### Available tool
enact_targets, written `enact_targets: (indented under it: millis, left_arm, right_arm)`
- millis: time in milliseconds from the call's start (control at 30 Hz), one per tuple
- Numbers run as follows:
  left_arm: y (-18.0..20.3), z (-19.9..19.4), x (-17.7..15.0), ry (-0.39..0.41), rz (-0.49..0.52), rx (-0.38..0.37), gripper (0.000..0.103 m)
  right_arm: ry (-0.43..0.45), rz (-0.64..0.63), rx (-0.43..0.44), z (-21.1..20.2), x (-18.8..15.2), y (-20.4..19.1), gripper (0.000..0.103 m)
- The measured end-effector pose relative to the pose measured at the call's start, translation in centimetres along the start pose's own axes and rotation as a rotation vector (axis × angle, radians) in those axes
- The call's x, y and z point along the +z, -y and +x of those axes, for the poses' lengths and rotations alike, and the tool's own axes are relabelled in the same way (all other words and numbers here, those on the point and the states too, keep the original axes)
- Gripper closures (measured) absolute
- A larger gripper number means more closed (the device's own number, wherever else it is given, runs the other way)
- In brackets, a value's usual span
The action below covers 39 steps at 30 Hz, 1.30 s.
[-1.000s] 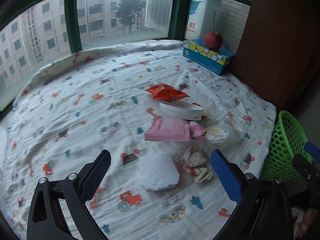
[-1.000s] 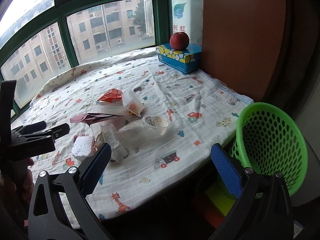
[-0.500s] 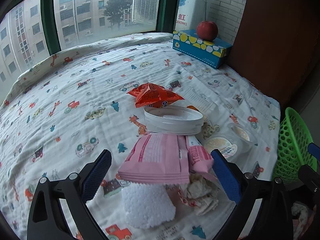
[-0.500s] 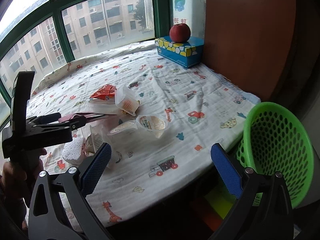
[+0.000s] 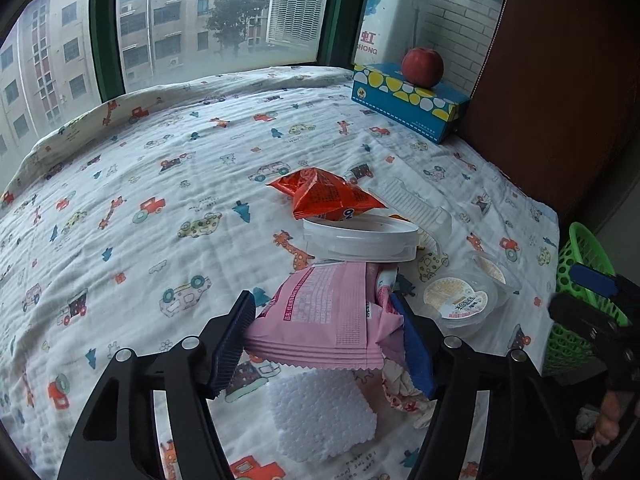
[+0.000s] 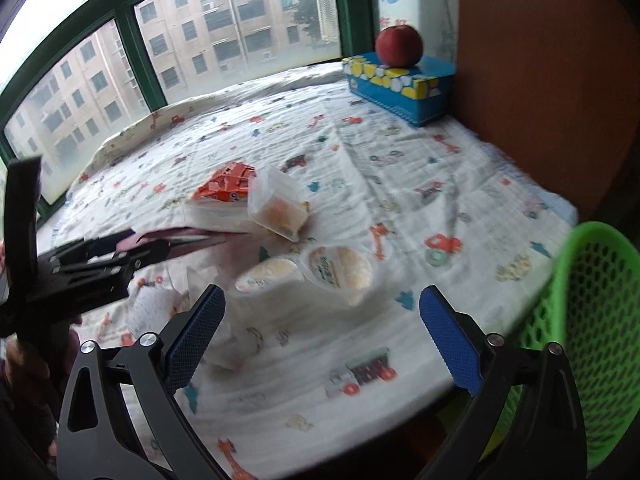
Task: Collect trash
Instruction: 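Grasp the pink wrapper with the left gripper while the right gripper grasps the clear plastic box, then carry the pink wrapper and clear box to the green basket and release both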
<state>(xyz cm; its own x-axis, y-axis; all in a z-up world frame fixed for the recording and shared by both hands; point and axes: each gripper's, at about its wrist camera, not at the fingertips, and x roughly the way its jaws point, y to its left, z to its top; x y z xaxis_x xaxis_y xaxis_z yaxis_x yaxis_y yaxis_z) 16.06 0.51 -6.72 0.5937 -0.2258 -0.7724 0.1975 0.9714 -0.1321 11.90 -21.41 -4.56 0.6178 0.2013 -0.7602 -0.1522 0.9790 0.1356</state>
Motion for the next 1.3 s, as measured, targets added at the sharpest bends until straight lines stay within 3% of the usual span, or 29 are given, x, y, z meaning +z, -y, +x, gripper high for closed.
enact_targets:
  millis: [100, 433, 767, 867, 967, 1100, 1300]
  left_arm:
    - [-0.6, -0.9, 0.0, 0.001, 0.001, 0.001, 0.044]
    - [-2.9, -3.5, 0.0, 0.017, -0.001, -0.008, 0.046]
    - [-4.2, -6.2, 0.1, 0.043, 0.018, -0.004, 0.047]
    - [-4.6, -6.9, 0.2, 0.048, 0.017, -0.002, 0.047]
    - [-4.8, -7.2, 0.3, 0.056, 0.017, 0.003, 0.047]
    - [-4.8, -7.4, 0.3, 0.060, 0.015, 0.002, 0.047]
    - [-3.5, -7.7, 1.0, 0.083, 0.042, -0.017, 0.047]
  right_arm:
    - [-0.003, -0.031, 0.024, 1.1, 1.2, -0.7, 0.010]
    - [-0.080, -0.005, 0.148, 7.2, 5.3, -2.3, 0.015]
    - [-0.184, 0.096, 0.196, 12.8, 6.8, -1.5, 0.027]
    - [-0.217, 0.118, 0.208, 13.8, 6.4, -1.2, 0.037]
    - [-0.215, 0.114, 0.207, 14.0, 6.1, -1.2, 0.045]
    - [-0.178, 0.105, 0.202, 12.7, 6.0, -1.2, 0.045]
    - [-0.072, 0.073, 0.184, 7.5, 6.1, -0.7, 0.045]
